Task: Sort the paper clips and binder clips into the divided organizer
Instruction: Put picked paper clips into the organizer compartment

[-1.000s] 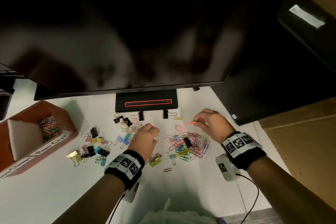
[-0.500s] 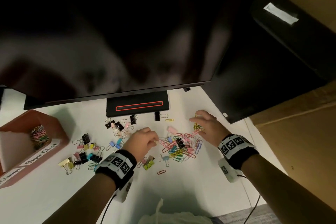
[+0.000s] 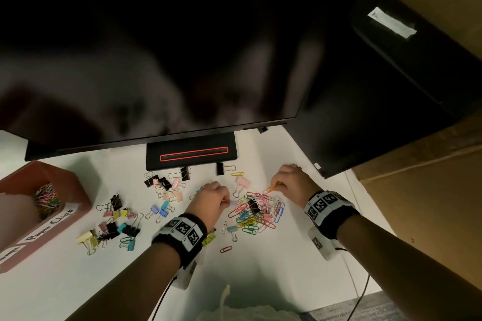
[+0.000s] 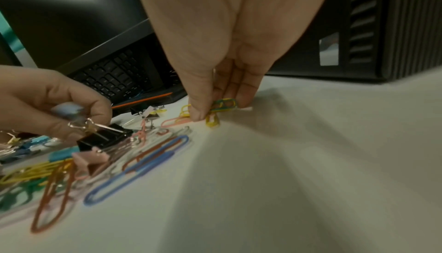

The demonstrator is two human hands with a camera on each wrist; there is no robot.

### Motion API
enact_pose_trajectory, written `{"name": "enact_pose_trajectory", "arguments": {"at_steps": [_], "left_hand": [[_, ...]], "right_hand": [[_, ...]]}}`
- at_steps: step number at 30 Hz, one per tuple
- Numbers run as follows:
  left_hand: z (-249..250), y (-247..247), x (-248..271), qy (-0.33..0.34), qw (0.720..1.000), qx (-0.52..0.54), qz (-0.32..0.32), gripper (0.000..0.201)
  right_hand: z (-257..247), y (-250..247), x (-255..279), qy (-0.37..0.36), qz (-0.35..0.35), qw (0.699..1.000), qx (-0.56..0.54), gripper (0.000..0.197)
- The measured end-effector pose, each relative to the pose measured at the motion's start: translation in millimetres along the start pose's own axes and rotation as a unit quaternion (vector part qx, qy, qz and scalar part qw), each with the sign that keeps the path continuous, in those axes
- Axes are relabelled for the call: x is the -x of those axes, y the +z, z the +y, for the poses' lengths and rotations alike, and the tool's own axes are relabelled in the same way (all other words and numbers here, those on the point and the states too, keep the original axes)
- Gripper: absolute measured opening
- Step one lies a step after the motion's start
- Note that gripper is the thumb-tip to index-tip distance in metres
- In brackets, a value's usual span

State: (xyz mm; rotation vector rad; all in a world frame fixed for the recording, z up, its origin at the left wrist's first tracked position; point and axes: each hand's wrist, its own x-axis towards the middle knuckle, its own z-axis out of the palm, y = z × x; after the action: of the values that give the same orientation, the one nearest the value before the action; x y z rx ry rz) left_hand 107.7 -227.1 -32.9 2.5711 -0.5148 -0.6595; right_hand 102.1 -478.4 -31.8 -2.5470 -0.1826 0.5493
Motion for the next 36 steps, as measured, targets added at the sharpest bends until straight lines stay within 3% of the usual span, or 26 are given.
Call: {"name": "enact_pose_trajectory", "arguments": {"at_steps": [6,12,17,19,23,28,31,36], "left_hand": [[-8.1,-8.1,4.6,-0.008,0.999,0.042,0.002,0.011],[-4.0,-16.9,13.6,-0.005,0.996,0.093,0.013,0.018],[14.7,-3.6,13.6,-0.019,0.994,0.098,-0.053,0.028],[19.8,4.8,11.6,-0.03,0.995,0.074,-0.061,0.03],[22.8,9.0,6.6,-0.022,0.999,0.027,-0.015,0.017],[17.5,7.3,-0.8,-0.015,0.998,-0.009,-0.065,0.015],[11.6,8.8,-3.4,-0.004,0.995,-0.063,-0.08,0.027],[3.2,-5.1,13.3,-0.006,1.0,0.026,0.016,0.014]], "right_hand": [[-9.8,-4.6,-3.6,-0.004,-0.049,0.999,0.003,0.012],[-16.3,-1.1,-0.2,0.042,-0.057,0.997,-0.019,0.014],[-25.7,5.2,4.2,0.027,-0.038,0.996,-0.076,0.009],[-31.4,10.9,5.1,0.011,-0.06,0.996,-0.064,0.008],[-35.5,15.9,-2.0,0.021,-0.057,0.998,-0.033,0.01],[-39.0,10.0,-7.9,0.056,-0.054,0.994,-0.072,0.009],[-40.0,2.7,-5.9,0.06,-0.049,0.993,-0.094,0.014],[-46.1,-11.8,1.0,0.065,-0.015,0.987,-0.147,0.01]]}}
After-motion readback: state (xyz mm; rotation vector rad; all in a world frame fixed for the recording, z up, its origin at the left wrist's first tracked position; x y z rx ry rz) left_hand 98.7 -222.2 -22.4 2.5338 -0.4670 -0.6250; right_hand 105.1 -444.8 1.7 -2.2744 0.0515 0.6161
